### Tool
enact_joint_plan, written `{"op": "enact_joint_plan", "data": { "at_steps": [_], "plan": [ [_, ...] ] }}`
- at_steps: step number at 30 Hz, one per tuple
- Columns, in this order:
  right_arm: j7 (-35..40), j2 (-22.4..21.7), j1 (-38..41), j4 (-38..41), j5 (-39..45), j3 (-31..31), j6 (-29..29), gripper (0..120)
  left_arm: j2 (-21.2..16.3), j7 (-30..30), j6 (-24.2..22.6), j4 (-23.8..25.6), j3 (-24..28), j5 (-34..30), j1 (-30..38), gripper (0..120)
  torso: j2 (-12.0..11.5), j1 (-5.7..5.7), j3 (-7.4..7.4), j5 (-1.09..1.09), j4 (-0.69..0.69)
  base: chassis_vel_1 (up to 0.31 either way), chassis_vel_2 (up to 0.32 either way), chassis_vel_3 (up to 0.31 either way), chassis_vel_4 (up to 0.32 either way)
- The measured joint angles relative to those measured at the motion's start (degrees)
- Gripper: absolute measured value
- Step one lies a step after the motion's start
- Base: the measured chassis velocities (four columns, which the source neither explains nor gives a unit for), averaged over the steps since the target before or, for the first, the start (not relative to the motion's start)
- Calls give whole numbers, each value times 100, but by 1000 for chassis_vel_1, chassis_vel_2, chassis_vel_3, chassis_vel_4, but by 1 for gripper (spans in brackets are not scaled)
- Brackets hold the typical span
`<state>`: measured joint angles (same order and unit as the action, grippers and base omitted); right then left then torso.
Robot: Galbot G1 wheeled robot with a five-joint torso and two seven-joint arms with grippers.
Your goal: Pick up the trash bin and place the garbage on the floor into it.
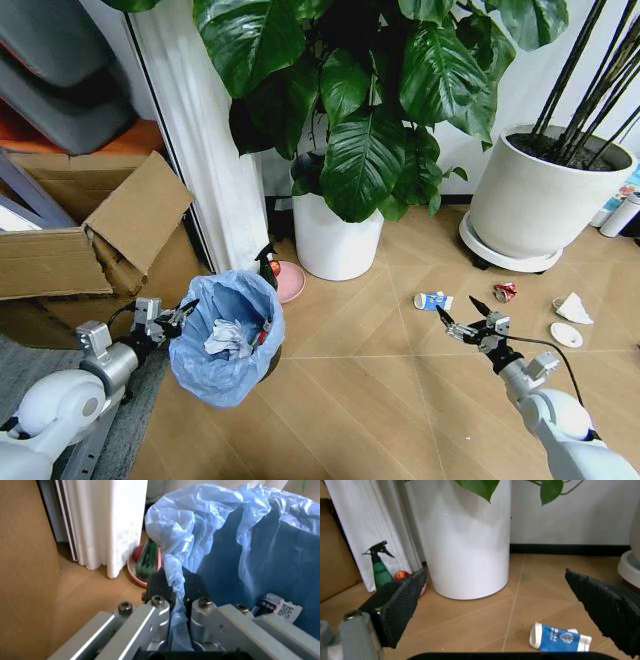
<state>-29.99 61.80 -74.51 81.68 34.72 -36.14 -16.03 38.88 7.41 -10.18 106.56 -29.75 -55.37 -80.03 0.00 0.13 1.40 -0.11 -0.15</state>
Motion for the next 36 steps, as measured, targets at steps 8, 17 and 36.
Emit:
{"op": "enact_joint_plan", "data": {
  "at_steps": [8, 17, 36],
  "plan": [
    [-101, 124, -127, 12, -38, -108, -16, 100, 97, 5, 20, 24, -9, 99, -88, 0, 0, 0, 0, 0, 1, 0, 0, 0, 0],
    [-172, 160, -102, -70, -47, -108, -28, 100, 96, 6, 22, 35, 30, 99, -45, 0, 0, 0, 0, 1, 1, -81, -69, 91, 76],
    [-324, 210, -21, -287, -143, -95, -58, 100, 132, 8, 22, -60, 159, 78, 98, 0, 0, 0, 0, 2, 1, -159, -141, 162, 140]
  ]
}}
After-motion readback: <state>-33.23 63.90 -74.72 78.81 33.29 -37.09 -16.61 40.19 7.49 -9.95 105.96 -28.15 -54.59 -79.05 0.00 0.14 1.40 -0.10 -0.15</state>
